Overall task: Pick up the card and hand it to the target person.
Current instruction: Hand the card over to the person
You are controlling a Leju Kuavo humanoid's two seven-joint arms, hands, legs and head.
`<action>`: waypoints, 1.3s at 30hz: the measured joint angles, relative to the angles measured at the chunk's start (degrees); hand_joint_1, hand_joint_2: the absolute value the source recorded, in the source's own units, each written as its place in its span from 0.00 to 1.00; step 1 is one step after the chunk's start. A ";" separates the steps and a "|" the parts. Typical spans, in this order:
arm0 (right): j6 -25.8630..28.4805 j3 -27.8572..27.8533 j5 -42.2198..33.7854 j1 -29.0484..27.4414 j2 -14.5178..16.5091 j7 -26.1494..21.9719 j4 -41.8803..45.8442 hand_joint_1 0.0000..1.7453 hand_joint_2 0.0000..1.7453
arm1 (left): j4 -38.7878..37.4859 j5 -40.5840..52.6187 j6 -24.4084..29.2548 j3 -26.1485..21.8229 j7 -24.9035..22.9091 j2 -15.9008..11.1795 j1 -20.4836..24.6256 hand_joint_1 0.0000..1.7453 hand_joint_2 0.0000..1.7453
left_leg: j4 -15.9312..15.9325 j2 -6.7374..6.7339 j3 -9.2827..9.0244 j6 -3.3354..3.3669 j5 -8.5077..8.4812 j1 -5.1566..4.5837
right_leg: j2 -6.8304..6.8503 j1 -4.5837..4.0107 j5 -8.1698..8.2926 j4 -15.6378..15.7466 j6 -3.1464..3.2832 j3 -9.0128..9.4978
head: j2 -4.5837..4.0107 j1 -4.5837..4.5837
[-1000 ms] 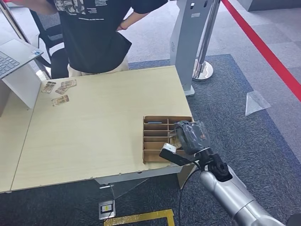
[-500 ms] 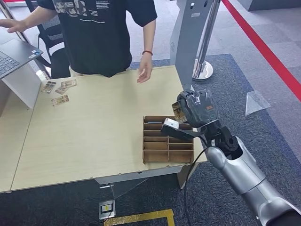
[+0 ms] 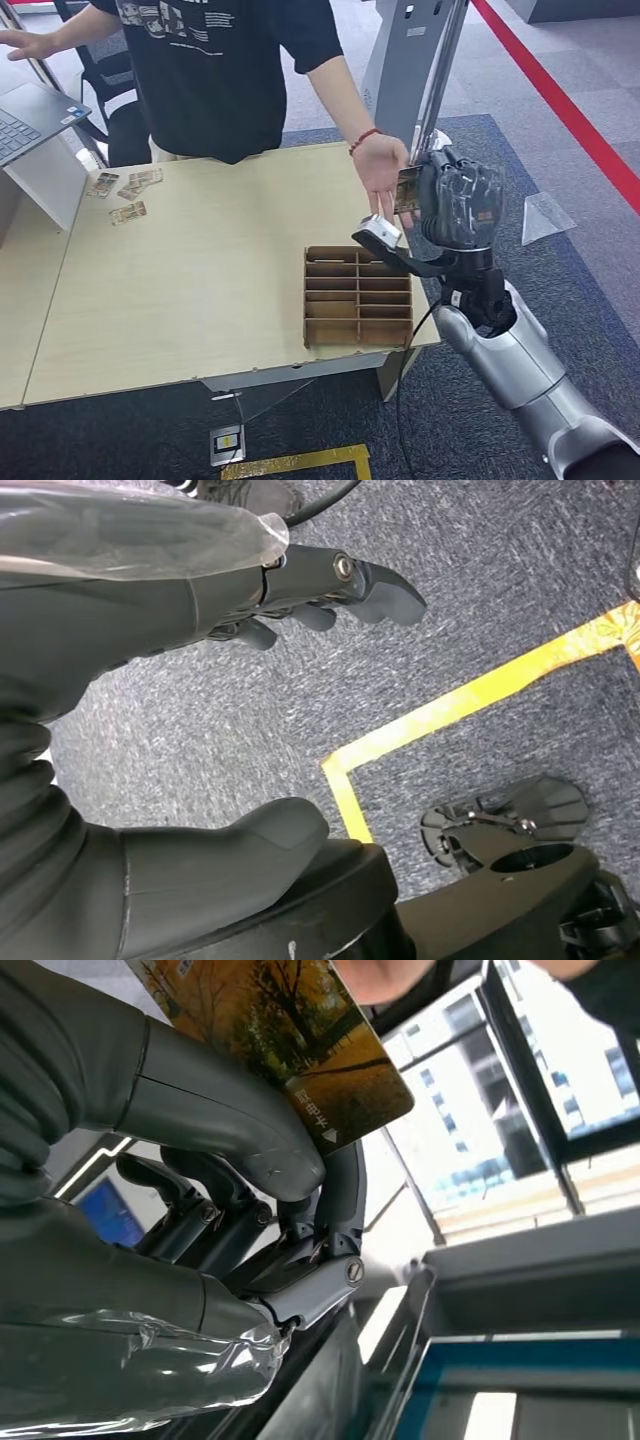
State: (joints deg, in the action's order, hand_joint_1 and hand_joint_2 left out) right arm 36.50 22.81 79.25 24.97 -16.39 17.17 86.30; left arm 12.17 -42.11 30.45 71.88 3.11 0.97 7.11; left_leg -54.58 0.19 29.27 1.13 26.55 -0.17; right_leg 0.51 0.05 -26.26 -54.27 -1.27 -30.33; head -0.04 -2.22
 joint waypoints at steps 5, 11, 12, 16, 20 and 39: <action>3.19 -2.68 4.70 -3.11 3.05 -1.82 3.13 1.00 1.00 | 0.00 0.14 0.08 0.11 -0.57 0.18 -0.01 0.00 1.00 | 0.02 0.01 0.00 0.00 0.00 0.00 | 0.00 0.00 0.00 -0.01 0.00 0.00 | -0.01 0.00; 3.29 -5.89 8.95 -4.62 7.11 -2.45 7.36 1.00 1.00 | 0.00 0.01 0.39 0.40 -0.63 0.34 -0.13 0.00 1.00 | 0.02 0.00 -0.02 -0.01 -0.01 0.01 | 0.00 -0.01 0.00 -0.02 0.00 0.00 | -0.01 -0.01; 3.29 -6.18 9.49 -4.75 7.56 -1.97 7.95 1.00 1.00 | 0.00 -0.03 0.41 0.42 -0.73 0.37 -0.16 0.00 1.00 | 0.02 0.00 -0.02 -0.01 -0.02 0.01 | 0.00 -0.01 0.00 -0.02 0.00 0.00 | -0.01 -0.01; 3.30 -6.94 10.53 -5.08 8.49 -0.16 10.09 1.00 1.00 | 0.00 -0.07 0.40 0.66 -1.31 0.45 -0.22 0.00 1.00 | 0.01 0.00 -0.01 -0.01 -0.02 0.00 | 0.00 0.00 0.00 -0.01 0.00 0.00 | -0.01 -0.01; 3.29 -7.64 10.67 -5.34 8.70 0.90 11.72 1.00 1.00 | 0.00 -0.07 0.38 0.90 -1.51 0.54 -0.31 0.00 1.00 | 0.00 0.00 -0.01 -0.01 -0.01 -0.01 | -0.01 0.00 0.00 0.00 0.00 0.00 | -0.01 -0.01; 3.26 -9.29 10.78 -6.14 8.71 1.32 11.94 0.00 1.00 | 0.00 0.41 0.22 0.90 -1.92 0.69 -0.30 0.00 1.00 | 0.01 0.00 -0.01 -0.01 -0.01 0.00 | -0.01 0.01 0.00 0.00 0.00 -0.01 | -0.01 -0.01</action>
State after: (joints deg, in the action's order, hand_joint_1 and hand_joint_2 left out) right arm 39.76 13.52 90.03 18.83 -7.67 18.49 98.24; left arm 12.17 -41.70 30.67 72.78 1.19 1.66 6.82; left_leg -54.57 0.18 29.26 1.12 26.54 -0.17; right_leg 0.49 0.06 -26.26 -54.28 -1.27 -30.34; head -0.04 -2.23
